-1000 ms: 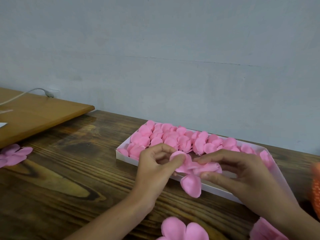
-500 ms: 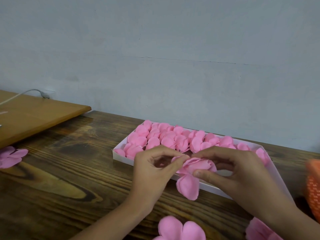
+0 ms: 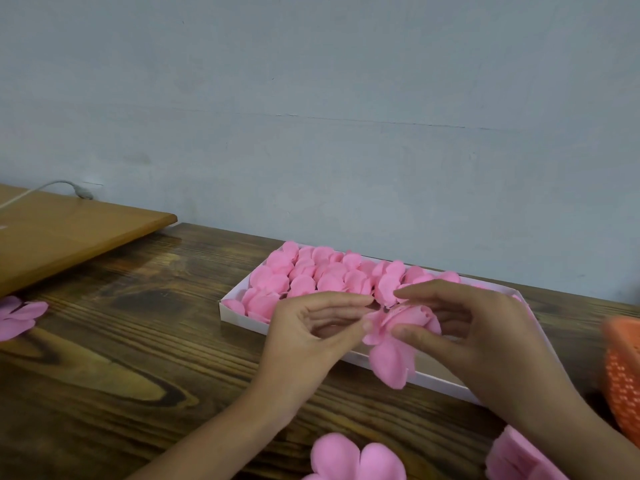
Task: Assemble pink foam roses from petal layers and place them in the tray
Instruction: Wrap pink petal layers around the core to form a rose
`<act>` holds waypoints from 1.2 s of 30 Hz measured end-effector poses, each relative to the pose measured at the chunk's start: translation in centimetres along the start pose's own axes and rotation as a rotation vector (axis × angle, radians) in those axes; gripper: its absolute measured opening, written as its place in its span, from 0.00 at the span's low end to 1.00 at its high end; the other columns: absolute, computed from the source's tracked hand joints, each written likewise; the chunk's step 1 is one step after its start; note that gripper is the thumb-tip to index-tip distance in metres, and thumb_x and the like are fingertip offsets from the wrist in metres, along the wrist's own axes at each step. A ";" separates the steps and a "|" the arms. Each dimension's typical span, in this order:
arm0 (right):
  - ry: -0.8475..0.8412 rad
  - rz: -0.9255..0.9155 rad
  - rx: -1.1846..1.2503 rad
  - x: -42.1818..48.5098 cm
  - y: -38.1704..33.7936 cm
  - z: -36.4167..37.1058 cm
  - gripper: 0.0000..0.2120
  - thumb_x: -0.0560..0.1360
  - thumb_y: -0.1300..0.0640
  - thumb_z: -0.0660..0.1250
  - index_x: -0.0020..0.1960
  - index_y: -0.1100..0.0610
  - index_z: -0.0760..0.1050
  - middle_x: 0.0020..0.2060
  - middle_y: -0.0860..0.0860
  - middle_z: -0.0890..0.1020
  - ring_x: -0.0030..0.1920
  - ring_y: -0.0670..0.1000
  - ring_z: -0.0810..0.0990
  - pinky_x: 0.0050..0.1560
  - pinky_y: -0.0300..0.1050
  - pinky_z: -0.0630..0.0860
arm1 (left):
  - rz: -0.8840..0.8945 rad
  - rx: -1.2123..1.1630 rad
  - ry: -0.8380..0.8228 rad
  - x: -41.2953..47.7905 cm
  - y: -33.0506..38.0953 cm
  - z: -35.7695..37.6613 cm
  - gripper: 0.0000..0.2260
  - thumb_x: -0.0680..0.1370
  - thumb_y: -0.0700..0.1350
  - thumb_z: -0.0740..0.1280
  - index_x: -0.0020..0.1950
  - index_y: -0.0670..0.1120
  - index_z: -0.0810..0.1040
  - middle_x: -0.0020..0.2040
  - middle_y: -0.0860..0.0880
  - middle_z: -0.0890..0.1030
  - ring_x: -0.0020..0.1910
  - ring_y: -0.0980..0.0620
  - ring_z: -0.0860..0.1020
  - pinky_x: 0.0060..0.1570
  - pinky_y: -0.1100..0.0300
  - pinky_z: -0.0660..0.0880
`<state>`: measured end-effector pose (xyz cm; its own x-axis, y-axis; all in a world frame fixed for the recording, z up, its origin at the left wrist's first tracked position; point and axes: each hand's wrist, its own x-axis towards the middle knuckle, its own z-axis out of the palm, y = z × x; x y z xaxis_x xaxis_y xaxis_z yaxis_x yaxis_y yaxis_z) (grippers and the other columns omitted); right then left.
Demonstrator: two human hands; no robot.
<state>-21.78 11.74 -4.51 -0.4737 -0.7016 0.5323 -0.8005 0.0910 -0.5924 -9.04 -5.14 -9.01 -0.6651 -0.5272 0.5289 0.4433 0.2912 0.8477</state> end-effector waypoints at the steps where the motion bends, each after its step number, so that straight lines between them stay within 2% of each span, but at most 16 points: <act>1: -0.001 0.010 0.007 0.1 0.1 -0.1 0.17 0.67 0.54 0.81 0.54 0.42 0.85 0.42 0.33 0.86 0.43 0.37 0.86 0.48 0.37 0.82 | -0.006 0.010 0.036 0.0 -0.1 0.1 0.15 0.70 0.43 0.80 0.53 0.57 0.88 0.47 0.53 0.89 0.48 0.54 0.88 0.48 0.67 0.81; 4: -0.029 0.018 0.017 0.2 0.0 -0.1 0.18 0.67 0.52 0.82 0.54 0.42 0.85 0.42 0.33 0.86 0.44 0.37 0.86 0.48 0.37 0.83 | -0.011 0.026 0.120 0.0 -0.2 0.1 0.13 0.67 0.47 0.81 0.51 0.56 0.89 0.41 0.52 0.89 0.41 0.55 0.87 0.43 0.68 0.80; 6: -0.042 0.020 0.019 0.1 -0.1 -0.1 0.18 0.67 0.52 0.82 0.55 0.42 0.85 0.43 0.32 0.86 0.44 0.36 0.86 0.48 0.35 0.82 | 0.003 0.077 0.122 0.1 -0.4 -0.1 0.11 0.69 0.48 0.80 0.50 0.57 0.89 0.40 0.52 0.88 0.40 0.55 0.87 0.43 0.66 0.81; 10: -0.057 0.034 0.056 0.1 -0.1 0.1 0.18 0.67 0.53 0.82 0.55 0.43 0.85 0.43 0.33 0.86 0.44 0.36 0.86 0.48 0.33 0.81 | 0.039 0.267 0.071 0.2 -0.8 -0.5 0.06 0.74 0.42 0.79 0.46 0.53 0.88 0.41 0.54 0.87 0.43 0.49 0.86 0.45 0.51 0.84; 12: -0.058 0.046 0.077 0.2 0.1 0.0 0.17 0.67 0.54 0.82 0.54 0.44 0.85 0.42 0.34 0.87 0.44 0.37 0.86 0.47 0.34 0.82 | 0.043 0.318 0.059 0.3 -0.8 -0.4 0.02 0.73 0.50 0.77 0.43 0.54 0.87 0.40 0.55 0.85 0.42 0.49 0.84 0.45 0.50 0.83; 14: -0.052 0.054 0.086 0.3 0.2 -0.1 0.17 0.67 0.53 0.81 0.54 0.44 0.85 0.42 0.35 0.87 0.44 0.38 0.86 0.48 0.37 0.83 | 0.033 0.357 0.061 0.2 -0.7 -0.3 0.12 0.73 0.61 0.73 0.41 0.54 0.87 0.41 0.55 0.83 0.43 0.50 0.82 0.43 0.57 0.80; 16: -0.040 0.069 0.097 0.4 0.4 -0.3 0.17 0.67 0.52 0.81 0.55 0.44 0.85 0.43 0.37 0.87 0.45 0.40 0.87 0.50 0.42 0.85 | 0.010 0.367 0.053 0.3 -0.8 -0.3 0.15 0.71 0.65 0.73 0.42 0.54 0.88 0.42 0.55 0.83 0.44 0.52 0.81 0.41 0.62 0.78; 18: -0.029 0.080 0.126 0.5 0.7 -0.3 0.17 0.67 0.53 0.81 0.55 0.45 0.85 0.45 0.39 0.88 0.46 0.42 0.87 0.51 0.46 0.85 | -0.024 0.369 0.043 0.3 -1.0 -0.4 0.14 0.68 0.64 0.79 0.43 0.55 0.88 0.43 0.55 0.83 0.44 0.52 0.80 0.40 0.61 0.77; 21: -0.023 0.072 0.161 0.6 0.9 -0.4 0.18 0.66 0.48 0.80 0.56 0.45 0.85 0.46 0.40 0.88 0.47 0.44 0.87 0.53 0.48 0.85 | -0.148 0.246 0.006 0.4 -0.8 -0.5 0.09 0.69 0.57 0.80 0.45 0.55 0.89 0.43 0.53 0.87 0.43 0.52 0.82 0.42 0.61 0.80; 23: -0.029 0.065 0.173 0.6 0.9 -0.3 0.20 0.64 0.45 0.78 0.55 0.44 0.85 0.46 0.40 0.88 0.47 0.43 0.87 0.53 0.47 0.85 | -0.231 0.174 0.000 0.4 -0.5 -0.5 0.10 0.69 0.55 0.82 0.47 0.56 0.89 0.42 0.53 0.88 0.42 0.54 0.84 0.42 0.61 0.81; 26: -0.035 0.059 0.180 0.5 0.9 -0.2 0.19 0.64 0.45 0.78 0.54 0.43 0.85 0.46 0.39 0.88 0.47 0.43 0.87 0.50 0.44 0.85 | -0.336 0.041 -0.030 0.3 -0.3 -0.5 0.13 0.67 0.56 0.83 0.50 0.59 0.88 0.41 0.50 0.88 0.34 0.59 0.81 0.37 0.65 0.77; 28: -0.034 0.052 0.186 0.5 0.9 -0.1 0.17 0.65 0.47 0.79 0.53 0.43 0.86 0.45 0.40 0.88 0.46 0.43 0.87 0.49 0.41 0.84 | -0.378 -0.023 -0.052 0.3 -0.4 -0.5 0.13 0.68 0.54 0.83 0.51 0.58 0.88 0.41 0.48 0.88 0.33 0.57 0.79 0.37 0.64 0.77; 30: -0.039 0.055 0.202 0.5 0.8 -0.1 0.15 0.66 0.51 0.80 0.52 0.44 0.86 0.44 0.41 0.88 0.45 0.43 0.88 0.49 0.40 0.84 | -0.397 -0.040 -0.062 0.3 -0.6 -0.6 0.10 0.72 0.51 0.81 0.52 0.54 0.89 0.40 0.47 0.87 0.34 0.54 0.78 0.39 0.63 0.77; 33: -0.052 0.061 0.199 0.5 0.6 -0.1 0.14 0.67 0.56 0.81 0.50 0.45 0.86 0.43 0.43 0.88 0.44 0.44 0.88 0.48 0.41 0.84 | -0.376 -0.074 -0.071 0.3 -0.8 -0.7 0.02 0.76 0.45 0.77 0.47 0.48 0.89 0.37 0.48 0.84 0.36 0.54 0.78 0.40 0.64 0.76; 36: -0.095 0.044 0.176 0.5 0.1 -0.1 0.12 0.67 0.57 0.81 0.47 0.43 0.87 0.42 0.40 0.88 0.44 0.42 0.87 0.47 0.36 0.82 | -0.294 -0.074 -0.037 0.2 -0.4 -0.4 0.04 0.74 0.47 0.78 0.46 0.48 0.90 0.38 0.50 0.86 0.37 0.60 0.81 0.40 0.67 0.77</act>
<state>-22.11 11.47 -4.27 -0.4633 -0.7638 0.4494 -0.6997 0.0040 -0.7144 -9.11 -5.72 -9.29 -0.7922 -0.5507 0.2631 0.2697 0.0708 0.9603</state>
